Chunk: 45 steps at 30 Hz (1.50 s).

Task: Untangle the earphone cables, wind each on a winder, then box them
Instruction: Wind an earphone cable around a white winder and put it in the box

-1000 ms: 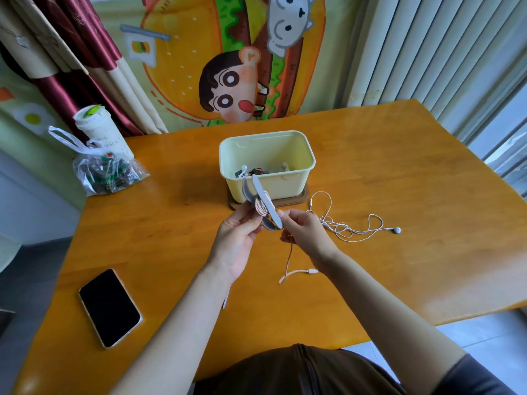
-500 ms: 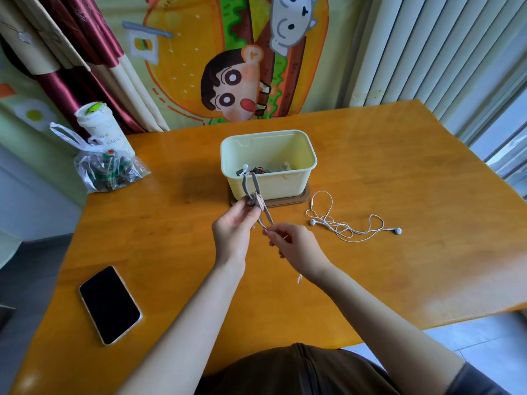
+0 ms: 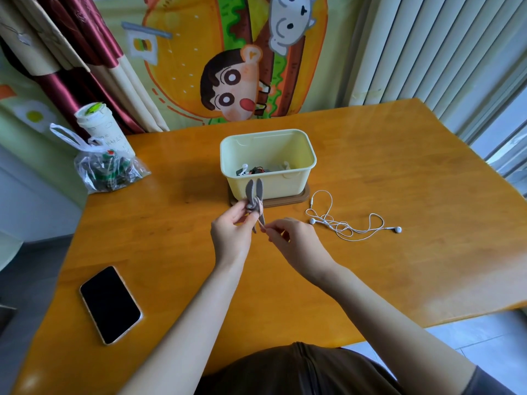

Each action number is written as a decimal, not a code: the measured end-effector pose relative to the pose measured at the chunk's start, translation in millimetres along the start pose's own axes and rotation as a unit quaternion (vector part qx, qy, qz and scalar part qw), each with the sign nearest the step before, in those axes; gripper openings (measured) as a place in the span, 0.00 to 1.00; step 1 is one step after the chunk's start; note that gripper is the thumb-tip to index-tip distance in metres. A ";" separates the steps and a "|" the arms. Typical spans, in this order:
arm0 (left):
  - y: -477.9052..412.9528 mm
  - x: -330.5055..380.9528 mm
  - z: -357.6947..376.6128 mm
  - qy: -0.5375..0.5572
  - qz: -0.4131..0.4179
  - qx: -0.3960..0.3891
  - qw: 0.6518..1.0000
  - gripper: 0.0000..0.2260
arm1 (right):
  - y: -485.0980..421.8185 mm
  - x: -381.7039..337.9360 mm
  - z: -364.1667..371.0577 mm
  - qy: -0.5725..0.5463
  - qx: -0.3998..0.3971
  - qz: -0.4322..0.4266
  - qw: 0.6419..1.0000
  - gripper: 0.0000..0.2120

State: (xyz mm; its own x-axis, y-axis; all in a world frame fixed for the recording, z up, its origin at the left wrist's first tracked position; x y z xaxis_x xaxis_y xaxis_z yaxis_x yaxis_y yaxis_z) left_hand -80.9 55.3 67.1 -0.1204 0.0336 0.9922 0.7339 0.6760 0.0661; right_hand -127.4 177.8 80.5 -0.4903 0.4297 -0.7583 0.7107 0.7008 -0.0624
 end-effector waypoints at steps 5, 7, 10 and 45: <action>-3.8 -5.0 -9.0 -0.197 0.085 -0.026 0.976 0.16 | -2.9 2.7 -10.4 0.015 0.002 -0.004 1.000 0.07; -4.4 -7.5 -11.2 -0.249 0.089 -0.044 0.963 0.17 | -4.6 5.1 -17.4 0.020 0.000 -0.006 1.000 0.06; -1.5 -10.2 -7.4 -0.261 0.088 -0.109 0.955 0.17 | -9.6 9.8 -30.8 0.036 0.017 -0.005 0.999 0.06; -6.9 1.3 6.0 0.347 -0.127 -0.137 0.919 0.12 | -6.1 22.3 4.5 -0.240 -0.054 0.136 0.960 0.11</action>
State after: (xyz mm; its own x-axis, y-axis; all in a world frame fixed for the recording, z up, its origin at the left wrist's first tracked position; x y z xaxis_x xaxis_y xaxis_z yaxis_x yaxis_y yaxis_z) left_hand -90.1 55.0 67.3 0.0744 -0.6421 0.7630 0.8936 0.3825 0.2347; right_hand -140.4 180.5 61.0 0.0140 0.3109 -0.9503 0.7101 0.6660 0.2283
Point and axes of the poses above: each hand's wrist, its own y-axis away from the middle knuckle, its own z-axis out of the palm, x = y × z, the point moved 4 cm from there along -y, towards the middle knuckle, and after that the axes turned 4 degrees about -x, right-handed, at the moved point
